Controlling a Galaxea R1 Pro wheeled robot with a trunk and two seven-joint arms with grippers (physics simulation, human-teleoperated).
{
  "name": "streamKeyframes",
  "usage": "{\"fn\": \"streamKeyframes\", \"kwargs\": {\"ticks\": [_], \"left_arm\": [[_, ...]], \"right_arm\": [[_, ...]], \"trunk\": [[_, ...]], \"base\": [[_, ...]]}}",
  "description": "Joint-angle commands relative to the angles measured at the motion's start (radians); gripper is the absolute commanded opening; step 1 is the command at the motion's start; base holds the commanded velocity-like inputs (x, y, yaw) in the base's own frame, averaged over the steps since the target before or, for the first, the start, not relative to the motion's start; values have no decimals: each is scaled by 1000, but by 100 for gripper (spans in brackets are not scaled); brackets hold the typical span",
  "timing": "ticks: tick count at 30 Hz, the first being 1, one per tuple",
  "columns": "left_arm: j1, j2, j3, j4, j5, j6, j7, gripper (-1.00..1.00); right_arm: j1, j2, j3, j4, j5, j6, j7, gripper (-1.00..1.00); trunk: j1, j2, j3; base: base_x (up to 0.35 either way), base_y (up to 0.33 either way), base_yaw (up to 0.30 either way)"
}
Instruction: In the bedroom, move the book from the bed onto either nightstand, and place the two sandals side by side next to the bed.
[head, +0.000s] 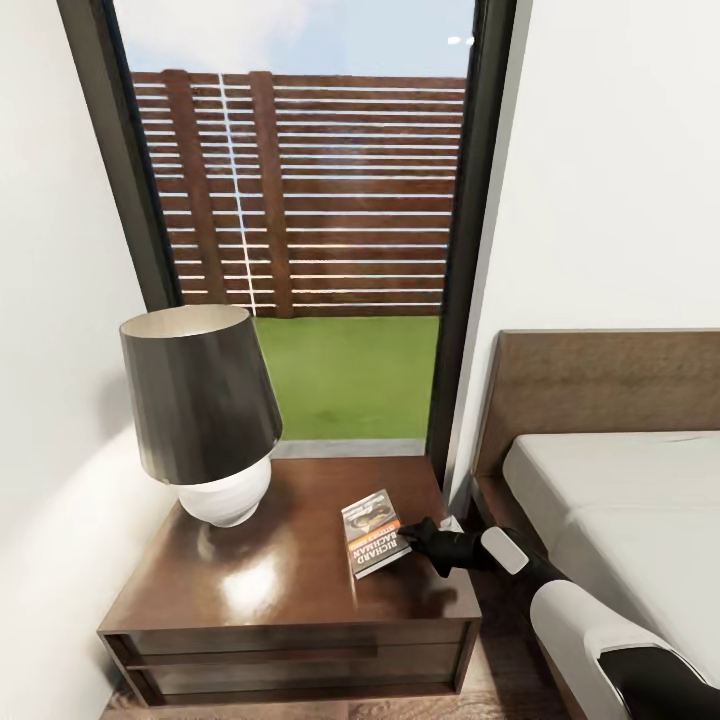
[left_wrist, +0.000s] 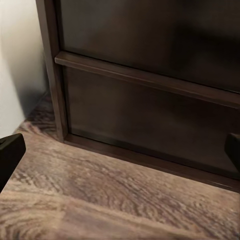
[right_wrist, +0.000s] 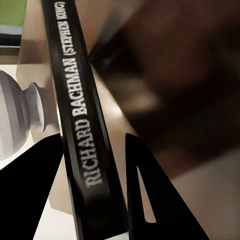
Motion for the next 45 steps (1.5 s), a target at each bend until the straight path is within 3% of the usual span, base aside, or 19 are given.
{"fn": "streamKeyframes", "kwargs": {"ticks": [1, 30, 38, 45], "left_arm": [[-1, 0, 2, 1, 9, -1, -10, 100], [-1, 1, 2, 1, 9, 0, -10, 100], [-1, 1, 2, 1, 9, 2, -10, 100], [-1, 0, 2, 1, 9, 2, -10, 100]], "right_arm": [[0, -1, 8, 0, 0, 0, 6, -100], [-1, -1, 7, 0, 0, 0, 6, -100], [-1, -1, 7, 0, -1, 0, 6, -100], [0, -1, 7, 0, -1, 0, 6, -100]], "trunk": [[0, 0, -1], [0, 0, -1], [3, -2, -32], [3, -2, -32]], "base": [[0, 0, 0], [0, 0, 0], [0, 0, 0], [0, 0, 0]]}}
